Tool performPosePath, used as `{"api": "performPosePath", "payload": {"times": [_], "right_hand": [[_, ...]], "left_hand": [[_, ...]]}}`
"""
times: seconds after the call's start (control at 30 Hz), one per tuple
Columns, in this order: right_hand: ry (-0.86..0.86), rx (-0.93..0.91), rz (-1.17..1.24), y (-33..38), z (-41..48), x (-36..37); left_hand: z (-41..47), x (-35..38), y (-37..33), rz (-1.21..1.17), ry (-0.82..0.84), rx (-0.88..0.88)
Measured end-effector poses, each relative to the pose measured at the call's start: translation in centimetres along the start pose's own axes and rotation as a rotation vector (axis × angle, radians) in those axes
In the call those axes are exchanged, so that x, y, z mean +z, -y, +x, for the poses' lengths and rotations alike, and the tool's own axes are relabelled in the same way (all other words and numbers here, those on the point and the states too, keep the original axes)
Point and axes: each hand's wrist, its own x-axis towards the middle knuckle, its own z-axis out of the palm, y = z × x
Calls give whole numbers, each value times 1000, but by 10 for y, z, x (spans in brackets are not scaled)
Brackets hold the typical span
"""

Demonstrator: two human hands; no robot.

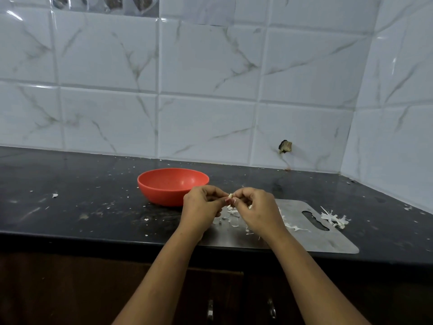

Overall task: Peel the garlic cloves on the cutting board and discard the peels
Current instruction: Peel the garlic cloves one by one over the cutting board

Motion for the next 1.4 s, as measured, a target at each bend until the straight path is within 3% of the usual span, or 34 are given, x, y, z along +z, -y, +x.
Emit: {"api": "performPosePath", "payload": {"times": [0.27, 0.6, 1.4], "right_hand": [[34, -34, -125, 3, -2, -1], [31, -23, -42, 3, 0, 0], [24, -101, -145, 6, -3, 1]], "left_hand": [[-1, 0, 0, 15, -7, -4], [-1, -1, -1, 7, -28, -14], [2, 2, 2, 130, -76, 12]]}}
